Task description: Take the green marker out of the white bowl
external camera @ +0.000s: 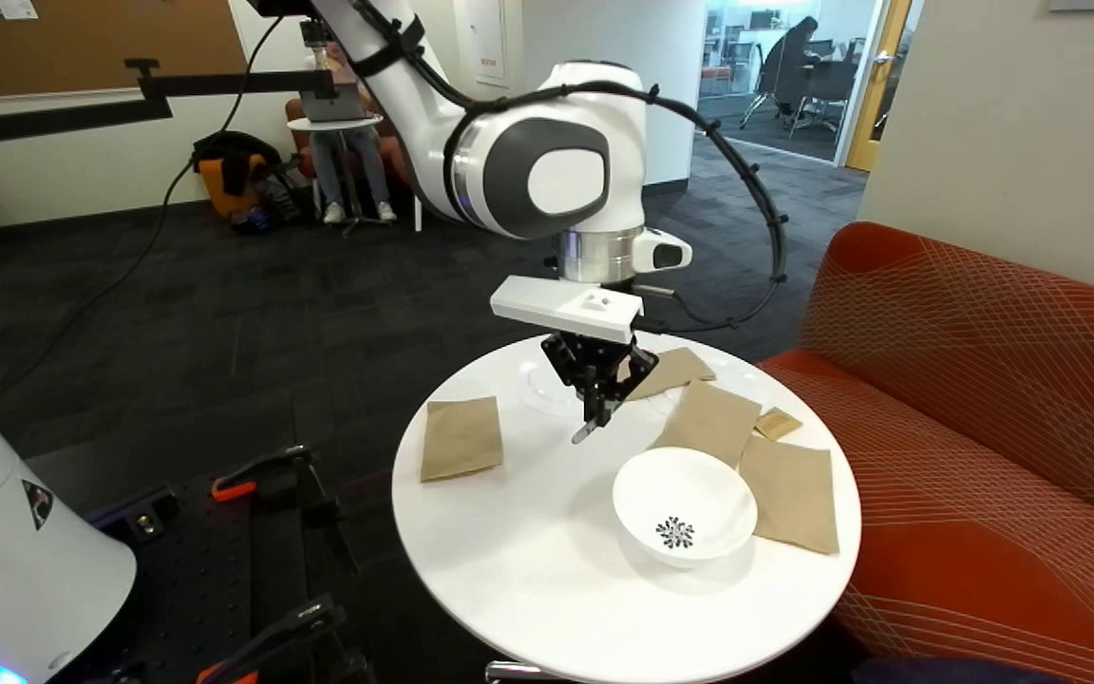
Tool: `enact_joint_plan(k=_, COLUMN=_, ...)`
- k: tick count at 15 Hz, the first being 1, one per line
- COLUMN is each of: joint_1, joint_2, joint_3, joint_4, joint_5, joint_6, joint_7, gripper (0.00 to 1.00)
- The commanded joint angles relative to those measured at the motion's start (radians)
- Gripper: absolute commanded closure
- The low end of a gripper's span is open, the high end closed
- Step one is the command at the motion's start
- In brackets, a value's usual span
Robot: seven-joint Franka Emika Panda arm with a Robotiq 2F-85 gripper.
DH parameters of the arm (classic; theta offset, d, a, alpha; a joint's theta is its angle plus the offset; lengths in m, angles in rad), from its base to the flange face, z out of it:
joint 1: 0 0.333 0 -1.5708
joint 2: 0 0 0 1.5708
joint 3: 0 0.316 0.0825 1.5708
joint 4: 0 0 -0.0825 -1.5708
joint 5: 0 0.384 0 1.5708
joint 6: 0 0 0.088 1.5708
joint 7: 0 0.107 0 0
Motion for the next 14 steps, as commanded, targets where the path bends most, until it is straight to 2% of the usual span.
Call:
enact_joint_plan(k=1, joint_1=-0.027, joint_2=0.064, joint_3=0.02, joint_4=0.056, joint_5=0.034, joint_6=-0.016, joint_7=-0.05, gripper=0.97)
enact_joint_plan(k=11, joint_1=-0.028, joint_2=0.222, joint_3=0.034, joint_4=0.177, joint_5=0.007, joint_6=-0.013, joint_7=-0.095, gripper=0.97)
enact_joint_plan(k=12, joint_1=-0.023, joint_2=0.228, joint_3=0.032, joint_4=0.183, joint_5=0.001, joint_6=-0.014, joint_7=-0.089, gripper=0.7)
enact_joint_plan(k=13, joint_1=-0.018, joint_2=0.232, joint_3=0.029, joint_4=0.189, joint_5=-0.003, joint_6=-0.014, joint_7=-0.083, gripper=0.6)
enact_joint_plan(k=14, joint_1=-0.014, joint_2=0.234, joint_3=0.026, joint_4=0.192, joint_5=-0.007, joint_6=-0.013, joint_7=-0.078, gripper=0.54)
